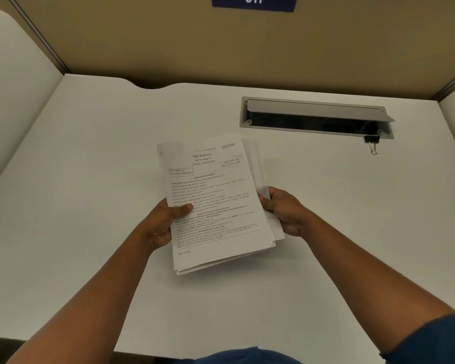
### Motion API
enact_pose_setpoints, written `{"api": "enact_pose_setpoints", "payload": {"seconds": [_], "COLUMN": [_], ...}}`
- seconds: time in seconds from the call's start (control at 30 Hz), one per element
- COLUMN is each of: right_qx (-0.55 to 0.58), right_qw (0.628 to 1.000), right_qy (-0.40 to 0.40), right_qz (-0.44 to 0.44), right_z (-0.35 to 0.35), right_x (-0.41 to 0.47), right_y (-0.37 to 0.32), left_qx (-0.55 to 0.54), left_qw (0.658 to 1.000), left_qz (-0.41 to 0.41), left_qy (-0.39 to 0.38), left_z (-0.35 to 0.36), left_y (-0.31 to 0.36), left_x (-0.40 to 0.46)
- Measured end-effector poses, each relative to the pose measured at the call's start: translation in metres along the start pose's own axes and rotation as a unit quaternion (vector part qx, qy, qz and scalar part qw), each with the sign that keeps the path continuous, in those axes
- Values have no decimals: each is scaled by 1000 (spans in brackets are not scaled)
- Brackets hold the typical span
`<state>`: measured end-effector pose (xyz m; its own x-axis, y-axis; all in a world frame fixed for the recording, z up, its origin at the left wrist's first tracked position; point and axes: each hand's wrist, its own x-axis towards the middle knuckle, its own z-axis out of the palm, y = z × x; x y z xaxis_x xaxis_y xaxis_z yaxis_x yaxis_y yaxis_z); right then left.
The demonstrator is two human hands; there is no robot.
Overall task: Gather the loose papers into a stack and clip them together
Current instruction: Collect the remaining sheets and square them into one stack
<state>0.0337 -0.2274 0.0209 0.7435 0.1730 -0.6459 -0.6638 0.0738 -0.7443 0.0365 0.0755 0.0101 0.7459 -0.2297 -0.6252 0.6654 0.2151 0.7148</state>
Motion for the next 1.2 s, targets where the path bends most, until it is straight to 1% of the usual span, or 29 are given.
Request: {"api": "enact_pose_setpoints", "payload": {"seconds": [0.13, 0.27, 0.37, 0.47, 0.5, 0.57, 0.63, 0.7, 0.8, 0.87, 0.93, 1.0, 1.1, 1.13, 1.2], "right_qx": [-6, -4, 35, 94, 91, 46, 4, 0, 23, 36, 42, 34, 15, 31, 120], "right_qw": [1000, 1000, 999, 994, 994, 999, 1000, 1000, 999, 998, 997, 997, 998, 997, 990], "right_qy": [-26, -28, -20, -41, -42, -29, -13, -7, -16, -33, -50, -59, -55, -57, -69], "right_qz": [-2, -1, 10, 36, 32, 4, -15, -21, -26, -28, -31, -33, -32, -32, -22], "right_z": [6, 10, 12, 14, 17, 20, 21, 20, 15, 12, 10, 9, 7, 6, 3], "right_x": [-12, -24, -32, -37, -39, -40, -42, -44, -50, -52, -57, -61, -66, -67, -70], "right_y": [5, 12, 17, 21, 23, 27, 33, 36, 37, 37, 34, 30, 23, 22, 21], "left_qx": [10, 52, 85, 81, 79, 87, 94, 62, -18, -51, -61, -47, -17, -13, -19], "left_qw": [1000, 998, 994, 992, 992, 991, 989, 992, 999, 998, 995, 994, 996, 997, 998], "left_qz": [-4, 29, 59, 81, 85, 89, 95, 87, 37, -9, -40, -50, -43, -39, -24], "left_qy": [-6, 20, 34, 52, 51, 49, 65, 67, -5, -43, -63, -84, -77, -69, -50], "left_z": [5, 8, 10, 14, 15, 19, 25, 27, 25, 26, 27, 29, 32, 32, 35], "left_y": [-3, -7, -9, -13, -15, -17, -18, -17, -16, -16, -16, -16, -16, -16, -17], "left_x": [-7, -12, -16, -20, -21, -24, -27, -29, -34, -39, -42, -44, -46, -46, -44]}}
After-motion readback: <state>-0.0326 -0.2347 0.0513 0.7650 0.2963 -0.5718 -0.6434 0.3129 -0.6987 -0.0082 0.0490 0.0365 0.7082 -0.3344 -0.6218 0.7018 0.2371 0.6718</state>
